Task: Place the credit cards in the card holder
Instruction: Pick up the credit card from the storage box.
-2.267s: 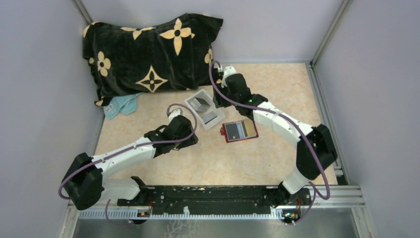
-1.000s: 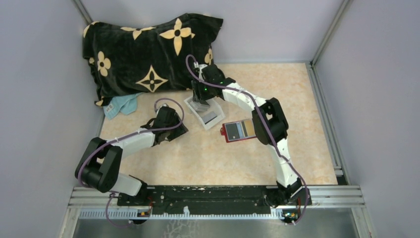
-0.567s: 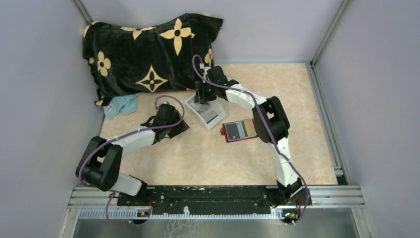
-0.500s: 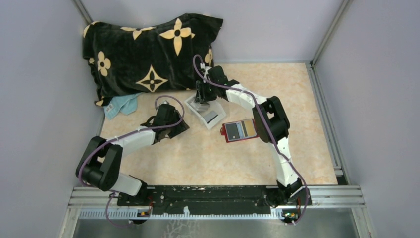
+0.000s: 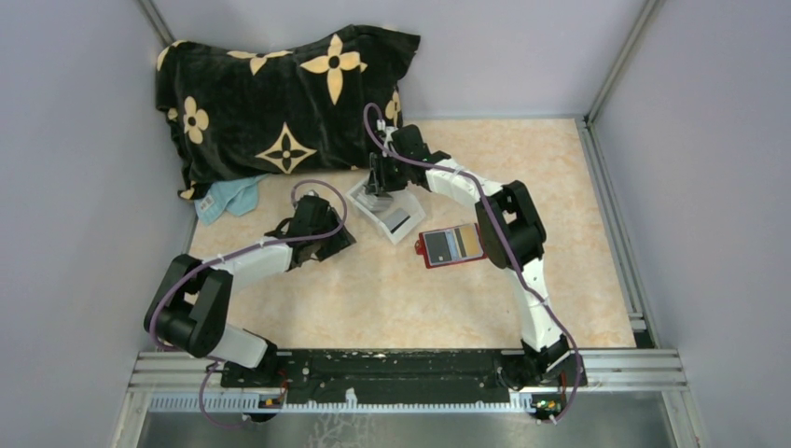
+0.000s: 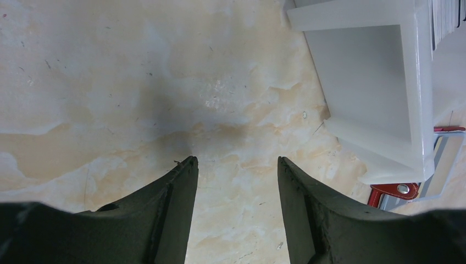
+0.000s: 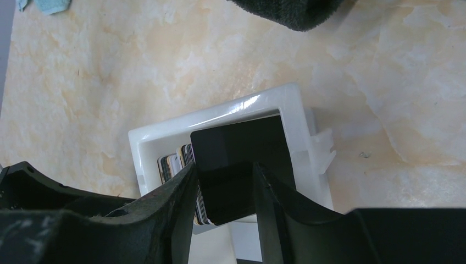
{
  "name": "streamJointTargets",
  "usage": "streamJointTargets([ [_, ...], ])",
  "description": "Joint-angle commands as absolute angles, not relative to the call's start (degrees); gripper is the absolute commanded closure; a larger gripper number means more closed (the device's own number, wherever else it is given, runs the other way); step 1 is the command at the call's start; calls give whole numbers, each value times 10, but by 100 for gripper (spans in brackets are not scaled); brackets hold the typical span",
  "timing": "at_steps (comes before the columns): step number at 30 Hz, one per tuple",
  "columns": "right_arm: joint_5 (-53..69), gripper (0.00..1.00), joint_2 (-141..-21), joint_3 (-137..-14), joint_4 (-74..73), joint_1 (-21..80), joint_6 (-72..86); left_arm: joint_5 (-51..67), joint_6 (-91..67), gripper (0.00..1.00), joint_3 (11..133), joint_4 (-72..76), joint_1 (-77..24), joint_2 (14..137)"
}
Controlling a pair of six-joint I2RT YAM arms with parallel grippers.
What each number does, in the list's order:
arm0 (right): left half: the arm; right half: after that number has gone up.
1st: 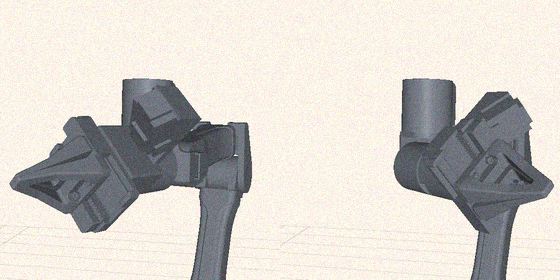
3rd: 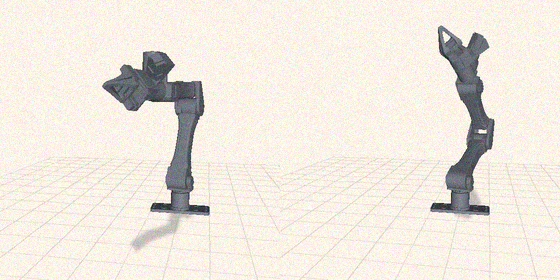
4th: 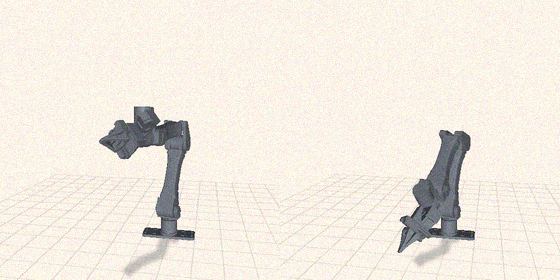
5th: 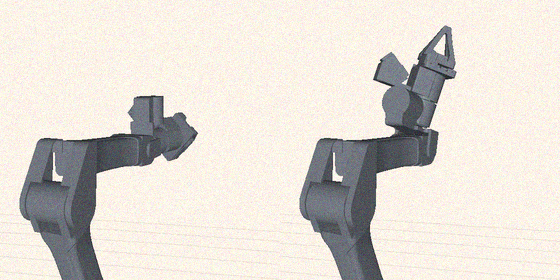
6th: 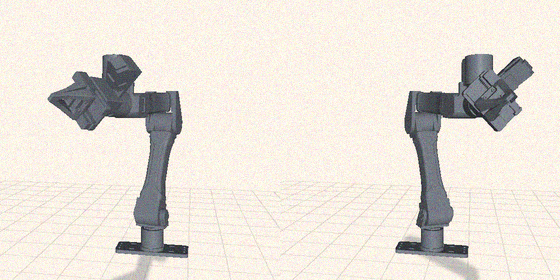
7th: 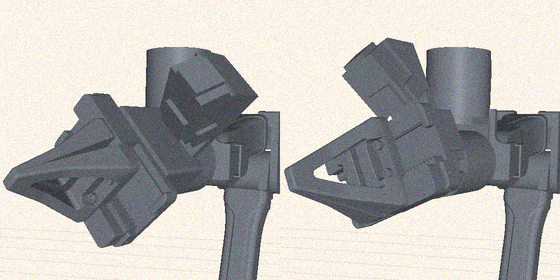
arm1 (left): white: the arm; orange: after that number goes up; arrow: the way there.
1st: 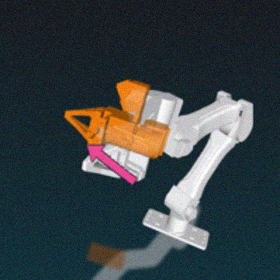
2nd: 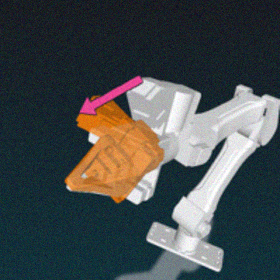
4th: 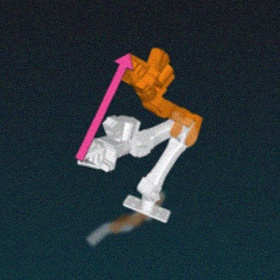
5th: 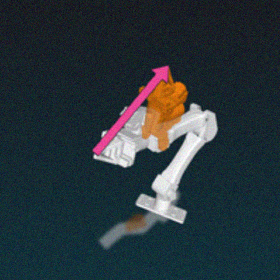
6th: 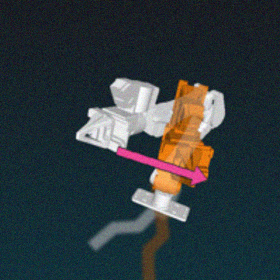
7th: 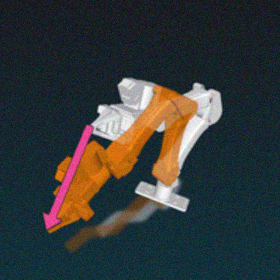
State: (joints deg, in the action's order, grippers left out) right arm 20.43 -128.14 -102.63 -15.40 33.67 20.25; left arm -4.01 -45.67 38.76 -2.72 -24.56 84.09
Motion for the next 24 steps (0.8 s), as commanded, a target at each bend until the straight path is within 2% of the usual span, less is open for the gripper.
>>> streamJointTargets([
  [1,220,60,-1251,-1026,-149,350,206,-34,-448,38,404,-26,-239,846],
  [24,211,67,-1207,-1006,-148,358,200,-30,-456,38,515,-28,-234,969],
])
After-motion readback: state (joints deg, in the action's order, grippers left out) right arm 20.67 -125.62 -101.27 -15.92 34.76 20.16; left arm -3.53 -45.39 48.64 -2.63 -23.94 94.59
